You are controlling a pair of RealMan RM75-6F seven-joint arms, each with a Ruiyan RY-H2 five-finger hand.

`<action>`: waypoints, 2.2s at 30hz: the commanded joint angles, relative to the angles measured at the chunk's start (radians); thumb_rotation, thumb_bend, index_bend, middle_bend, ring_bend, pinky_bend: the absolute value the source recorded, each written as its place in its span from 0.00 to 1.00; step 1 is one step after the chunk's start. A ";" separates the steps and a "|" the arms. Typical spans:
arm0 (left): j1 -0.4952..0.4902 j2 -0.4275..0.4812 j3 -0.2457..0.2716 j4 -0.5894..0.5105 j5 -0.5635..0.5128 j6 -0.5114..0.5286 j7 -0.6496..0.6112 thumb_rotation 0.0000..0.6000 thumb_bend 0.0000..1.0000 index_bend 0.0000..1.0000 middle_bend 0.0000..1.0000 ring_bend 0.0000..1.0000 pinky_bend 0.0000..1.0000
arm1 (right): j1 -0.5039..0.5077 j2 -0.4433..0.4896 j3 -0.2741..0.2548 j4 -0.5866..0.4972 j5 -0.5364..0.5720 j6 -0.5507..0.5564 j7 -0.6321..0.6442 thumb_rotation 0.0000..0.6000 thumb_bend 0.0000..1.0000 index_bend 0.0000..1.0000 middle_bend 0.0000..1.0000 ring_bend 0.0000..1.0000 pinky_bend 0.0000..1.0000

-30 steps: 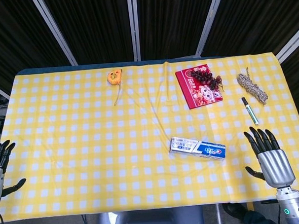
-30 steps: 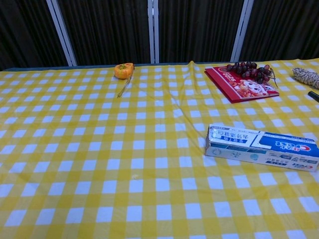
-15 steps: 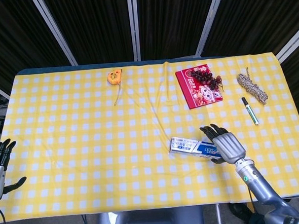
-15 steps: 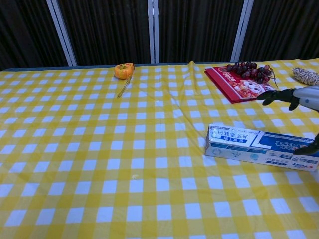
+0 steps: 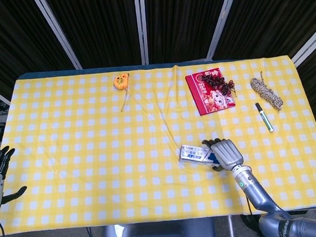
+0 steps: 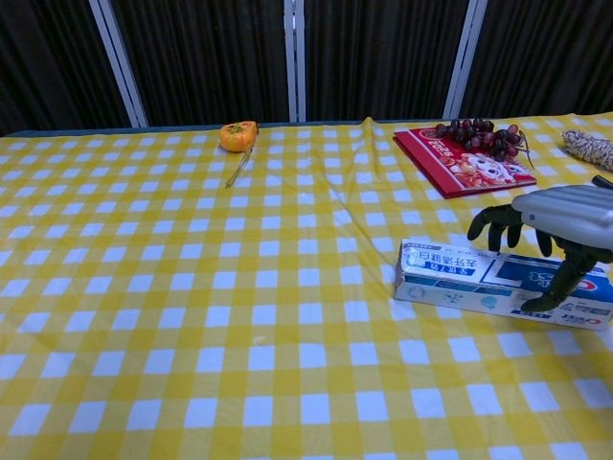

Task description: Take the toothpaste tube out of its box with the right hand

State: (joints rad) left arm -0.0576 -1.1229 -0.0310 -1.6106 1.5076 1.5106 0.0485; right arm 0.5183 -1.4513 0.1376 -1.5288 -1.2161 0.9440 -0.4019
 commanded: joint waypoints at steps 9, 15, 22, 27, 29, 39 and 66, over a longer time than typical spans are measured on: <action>-0.002 -0.002 0.001 -0.001 -0.003 -0.006 0.003 1.00 0.00 0.00 0.00 0.00 0.00 | 0.005 -0.014 -0.023 0.022 -0.026 0.035 0.011 1.00 0.17 0.43 0.51 0.48 0.60; -0.002 0.000 0.000 -0.003 -0.004 -0.005 0.000 1.00 0.00 0.00 0.00 0.00 0.00 | -0.004 0.029 -0.039 -0.027 -0.115 0.100 0.026 1.00 0.24 0.44 0.51 0.48 0.60; -0.002 0.006 0.000 -0.006 -0.001 -0.003 -0.013 1.00 0.00 0.00 0.00 0.00 0.00 | -0.009 0.138 -0.043 -0.116 -0.279 0.236 -0.125 1.00 0.26 0.44 0.50 0.48 0.59; 0.000 0.011 0.004 -0.008 0.009 0.002 -0.026 1.00 0.00 0.00 0.00 0.00 0.00 | 0.010 0.234 -0.025 -0.157 -0.420 0.312 -0.345 1.00 0.29 0.44 0.48 0.48 0.60; 0.001 0.013 0.007 -0.009 0.015 0.004 -0.027 1.00 0.00 0.00 0.00 0.00 0.00 | 0.021 0.266 -0.013 -0.174 -0.457 0.321 -0.411 1.00 0.31 0.44 0.48 0.48 0.60; 0.004 0.018 0.013 -0.014 0.032 0.013 -0.034 1.00 0.00 0.00 0.00 0.00 0.00 | 0.118 0.435 0.082 -0.270 -0.592 0.218 -0.858 1.00 0.33 0.44 0.46 0.48 0.60; 0.001 0.020 0.016 -0.011 0.033 0.006 -0.045 1.00 0.00 0.00 0.00 0.00 0.00 | 0.137 0.466 0.143 -0.241 -0.549 0.127 -1.046 1.00 0.39 0.46 0.46 0.47 0.56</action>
State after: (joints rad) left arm -0.0566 -1.1027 -0.0150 -1.6216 1.5405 1.5164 0.0037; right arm 0.6683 -0.9750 0.2693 -1.7871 -1.7868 1.0431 -1.4816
